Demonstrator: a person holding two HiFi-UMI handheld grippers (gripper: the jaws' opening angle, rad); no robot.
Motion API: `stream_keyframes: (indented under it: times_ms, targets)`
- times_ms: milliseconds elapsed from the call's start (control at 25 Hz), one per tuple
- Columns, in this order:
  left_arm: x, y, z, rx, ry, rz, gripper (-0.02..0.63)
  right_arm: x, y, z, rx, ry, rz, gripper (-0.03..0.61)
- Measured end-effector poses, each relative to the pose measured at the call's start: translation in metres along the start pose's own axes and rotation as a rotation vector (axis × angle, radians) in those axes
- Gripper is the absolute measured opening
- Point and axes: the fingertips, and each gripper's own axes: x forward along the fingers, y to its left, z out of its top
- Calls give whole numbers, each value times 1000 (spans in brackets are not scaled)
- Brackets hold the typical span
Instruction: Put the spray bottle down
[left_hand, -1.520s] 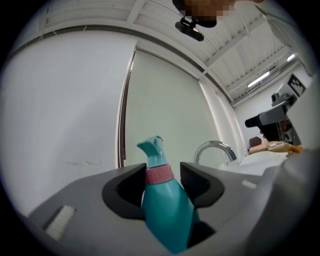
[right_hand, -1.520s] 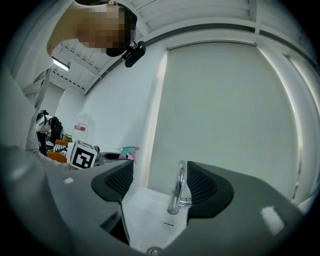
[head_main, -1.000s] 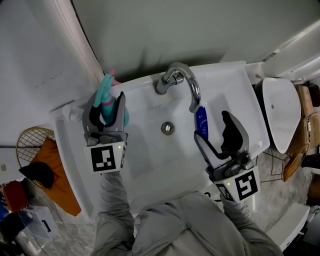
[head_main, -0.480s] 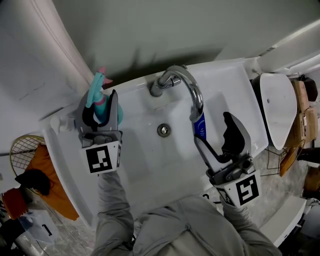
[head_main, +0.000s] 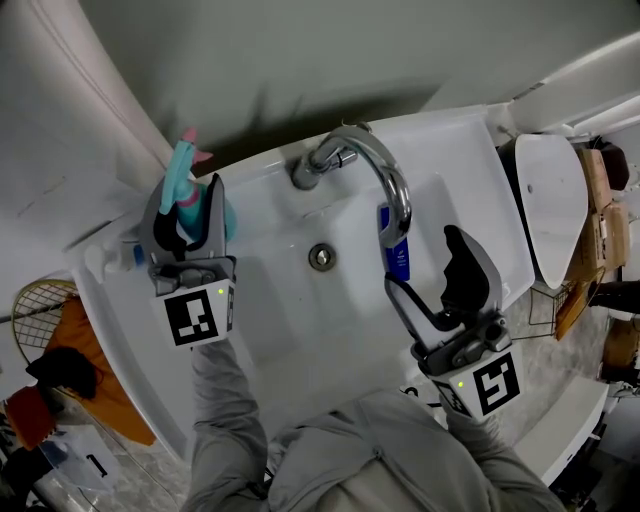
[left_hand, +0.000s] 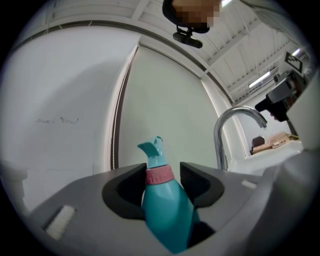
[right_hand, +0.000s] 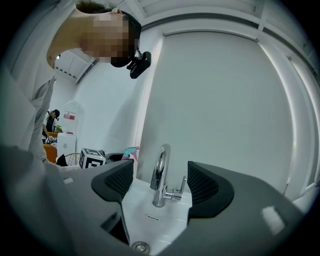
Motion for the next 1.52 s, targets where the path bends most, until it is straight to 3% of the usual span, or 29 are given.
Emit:
stream_keyframes:
  times_ms: [240,760,1080,1520]
  targets:
    - [1,-2,-5,-38,0,9,261,1,2,0,-3,5,-2,333]
    - [-5,-8,-6,5,-28,17,261,-1,4,0,1,11,-15,333]
    - [-10,-20,-9,64,-3,-11,261,-3,5,1,2,6,-14,333]
    - [-17,-20,1,62,-22,-18,278,-4,5,1,12,-4,-8,333]
